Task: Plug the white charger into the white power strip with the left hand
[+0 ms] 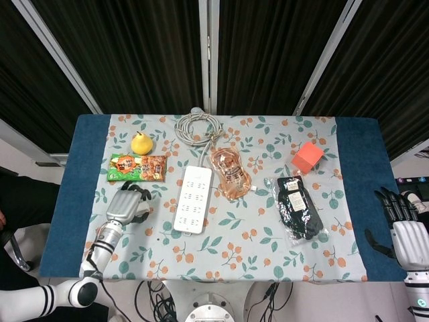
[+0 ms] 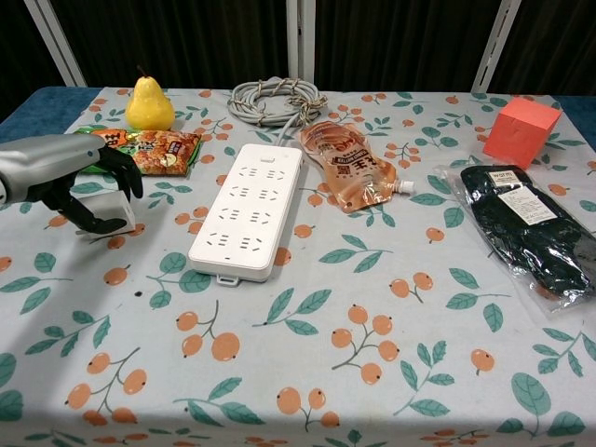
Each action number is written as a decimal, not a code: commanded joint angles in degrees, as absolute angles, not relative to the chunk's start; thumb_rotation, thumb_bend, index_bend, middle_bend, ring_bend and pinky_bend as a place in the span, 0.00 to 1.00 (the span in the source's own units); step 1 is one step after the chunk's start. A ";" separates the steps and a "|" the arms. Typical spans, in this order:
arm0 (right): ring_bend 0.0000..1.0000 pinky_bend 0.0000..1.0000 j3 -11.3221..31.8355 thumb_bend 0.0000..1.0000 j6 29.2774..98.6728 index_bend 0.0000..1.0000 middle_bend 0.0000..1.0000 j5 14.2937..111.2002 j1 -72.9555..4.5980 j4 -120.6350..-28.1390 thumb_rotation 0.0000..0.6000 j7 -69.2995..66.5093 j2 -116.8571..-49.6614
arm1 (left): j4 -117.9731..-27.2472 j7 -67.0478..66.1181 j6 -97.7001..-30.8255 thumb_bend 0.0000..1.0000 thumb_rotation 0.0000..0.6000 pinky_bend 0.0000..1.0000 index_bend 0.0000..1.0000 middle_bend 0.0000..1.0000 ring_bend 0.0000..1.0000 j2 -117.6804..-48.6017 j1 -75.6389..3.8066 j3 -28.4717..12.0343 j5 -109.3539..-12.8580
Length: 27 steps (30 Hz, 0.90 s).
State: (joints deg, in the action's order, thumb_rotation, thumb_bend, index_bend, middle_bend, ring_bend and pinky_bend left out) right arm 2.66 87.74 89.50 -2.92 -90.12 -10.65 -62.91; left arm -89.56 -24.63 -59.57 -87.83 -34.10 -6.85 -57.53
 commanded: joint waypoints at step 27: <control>0.00 0.00 2.67 0.27 88.64 0.00 0.00 89.34 -2.20 -89.35 1.00 -11.67 -62.76 | -87.26 -11.25 -66.69 0.41 1.00 0.19 0.51 0.54 0.33 -88.87 -31.00 -6.85 -68.92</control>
